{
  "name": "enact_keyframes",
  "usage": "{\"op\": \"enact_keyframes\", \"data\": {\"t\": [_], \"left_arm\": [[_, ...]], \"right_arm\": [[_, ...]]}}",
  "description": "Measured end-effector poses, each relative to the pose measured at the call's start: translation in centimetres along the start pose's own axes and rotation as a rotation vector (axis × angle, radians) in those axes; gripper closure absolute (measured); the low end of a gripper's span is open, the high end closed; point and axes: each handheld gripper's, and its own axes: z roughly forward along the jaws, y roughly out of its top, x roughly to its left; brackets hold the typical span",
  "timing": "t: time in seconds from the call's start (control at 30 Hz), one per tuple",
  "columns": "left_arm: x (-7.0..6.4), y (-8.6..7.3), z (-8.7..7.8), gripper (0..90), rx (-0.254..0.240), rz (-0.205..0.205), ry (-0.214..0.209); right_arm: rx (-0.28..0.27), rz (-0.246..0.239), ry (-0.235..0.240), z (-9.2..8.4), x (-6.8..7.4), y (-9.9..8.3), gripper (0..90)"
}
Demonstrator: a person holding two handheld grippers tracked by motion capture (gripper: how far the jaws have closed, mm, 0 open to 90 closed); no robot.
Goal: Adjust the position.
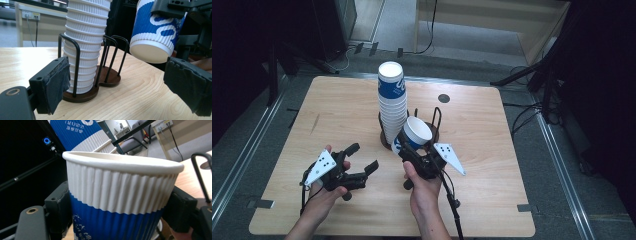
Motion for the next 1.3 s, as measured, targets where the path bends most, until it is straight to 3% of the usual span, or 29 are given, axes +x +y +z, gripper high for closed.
{"op": "enact_keyframes", "data": {"t": [0.6, 0.83, 0.97, 1.1, 1.3], "left_arm": [[0.7, -0.5, 0.0, 8.2, 0.023, -0.016, 0.023], [1.2, -0.8, -0.2, 8.6, 0.034, -0.006, 0.033], [1.3, -0.8, -0.3, 8.6, 0.034, 0.008, 0.043], [1.5, -1.0, -0.4, 8.7, 0.048, 0.018, 0.057], [2.0, -1.4, -0.5, 8.6, 0.060, 0.017, 0.081]], "right_arm": [[0.017, -0.268, -0.005, -1.2, -0.5, 0.5, 21.0], [0.018, -0.307, -0.010, -1.9, -1.7, 0.7, 21.0], [0.011, -0.277, -0.023, -1.7, -2.5, 1.4, 21.0], [0.006, -0.328, -0.028, -2.1, -3.1, 2.0, 20.9], [-0.015, -0.326, -0.064, -2.7, -4.8, 3.4, 20.9]]}}
